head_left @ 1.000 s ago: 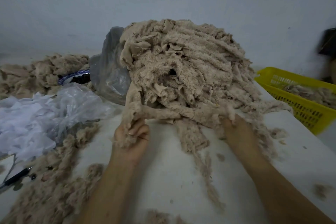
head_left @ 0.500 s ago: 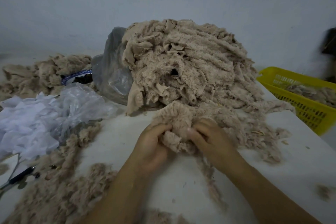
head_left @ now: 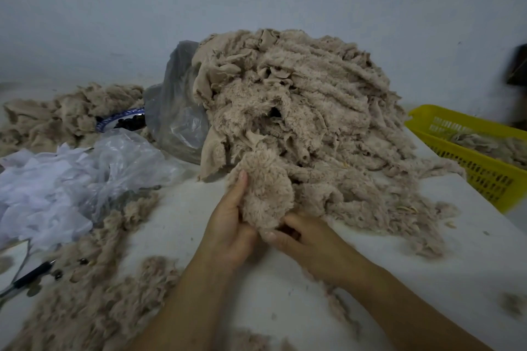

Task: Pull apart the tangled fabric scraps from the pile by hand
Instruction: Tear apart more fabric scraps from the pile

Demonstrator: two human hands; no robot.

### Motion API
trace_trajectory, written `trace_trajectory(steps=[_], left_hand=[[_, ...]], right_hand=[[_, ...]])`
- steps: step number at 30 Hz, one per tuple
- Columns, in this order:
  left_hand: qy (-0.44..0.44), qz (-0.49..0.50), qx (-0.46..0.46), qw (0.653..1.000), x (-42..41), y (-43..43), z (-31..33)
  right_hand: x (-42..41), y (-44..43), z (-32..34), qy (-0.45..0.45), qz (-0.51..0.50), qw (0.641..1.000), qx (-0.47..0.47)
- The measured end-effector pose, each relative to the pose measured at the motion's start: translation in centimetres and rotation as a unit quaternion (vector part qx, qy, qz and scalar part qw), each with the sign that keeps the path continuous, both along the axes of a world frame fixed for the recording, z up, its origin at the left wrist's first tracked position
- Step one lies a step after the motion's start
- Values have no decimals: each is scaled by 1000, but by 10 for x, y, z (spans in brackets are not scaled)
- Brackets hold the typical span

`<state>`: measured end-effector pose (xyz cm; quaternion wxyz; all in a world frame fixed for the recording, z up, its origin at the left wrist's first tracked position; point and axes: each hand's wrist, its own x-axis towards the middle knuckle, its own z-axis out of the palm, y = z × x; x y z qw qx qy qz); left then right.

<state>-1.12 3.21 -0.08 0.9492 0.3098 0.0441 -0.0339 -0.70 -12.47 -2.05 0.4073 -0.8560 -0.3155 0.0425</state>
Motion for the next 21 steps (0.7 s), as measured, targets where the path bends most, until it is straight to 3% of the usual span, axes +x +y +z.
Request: trace_trajectory(steps=[4,10,12,14,21], left_hand=[[13,29,-7,999,5,2,-1],[54,121,-150,980,11,43,-5],[44,110,-111,987,9,43,-2],[24,81,-56,995,7,34,1],[-19,-161,12,987,-19,-3,12]], right_hand=[[-1,0,1,-42,30,999,-18],[1,-14,11,-41,-33,995,84],[3,-20,11,-9,-72,985,156],[4,-24,12,1,-89,980,177],[11,-15,3,-141,-96,985,37]])
